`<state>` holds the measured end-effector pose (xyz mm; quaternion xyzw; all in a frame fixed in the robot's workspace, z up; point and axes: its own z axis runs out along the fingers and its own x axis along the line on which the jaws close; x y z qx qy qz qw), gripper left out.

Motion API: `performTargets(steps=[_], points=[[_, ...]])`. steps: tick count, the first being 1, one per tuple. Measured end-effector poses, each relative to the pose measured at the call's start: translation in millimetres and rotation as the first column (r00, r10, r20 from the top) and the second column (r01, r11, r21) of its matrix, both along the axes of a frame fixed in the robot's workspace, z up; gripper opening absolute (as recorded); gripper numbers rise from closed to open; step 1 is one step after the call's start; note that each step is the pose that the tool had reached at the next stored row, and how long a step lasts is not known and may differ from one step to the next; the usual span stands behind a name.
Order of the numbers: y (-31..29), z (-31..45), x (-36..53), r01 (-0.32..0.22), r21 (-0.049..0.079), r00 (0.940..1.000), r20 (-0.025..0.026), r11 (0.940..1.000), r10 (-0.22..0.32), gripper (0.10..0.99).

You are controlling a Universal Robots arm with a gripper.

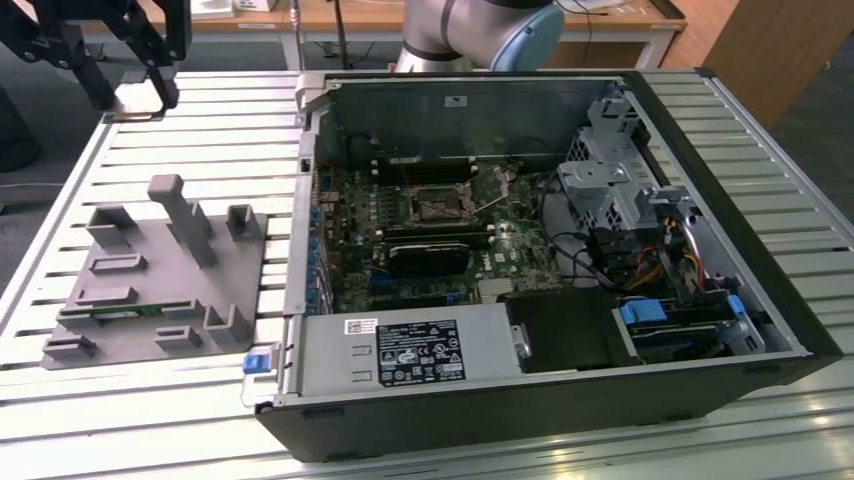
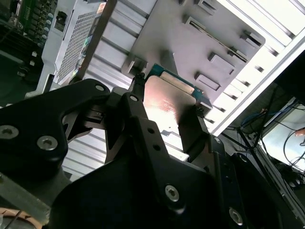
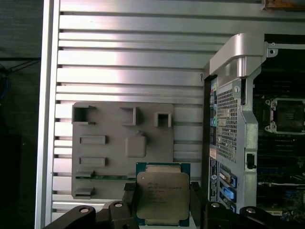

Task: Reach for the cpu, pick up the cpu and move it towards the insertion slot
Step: 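Pick up the cpu and move it towards the insertion slot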

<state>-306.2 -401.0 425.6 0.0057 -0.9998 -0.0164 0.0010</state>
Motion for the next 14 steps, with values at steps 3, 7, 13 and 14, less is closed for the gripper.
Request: performTargets(steps=[3,7,13,14], points=[[0.0,0.0,3.5,0.0,0.0,1.0,0.0001,1.0,0.0,0.533],[0.0,0.0,8.1,0.0,0.0,1.0,0.0,1.0,0.0,0.533],[0.0,0.0,15.5,0.0,0.0,1.0,0.0,1.0,0.0,0.533],[0.2,0.0,17.2,0.0,0.0,1.0,0.0,1.0,0.0,0.533]])
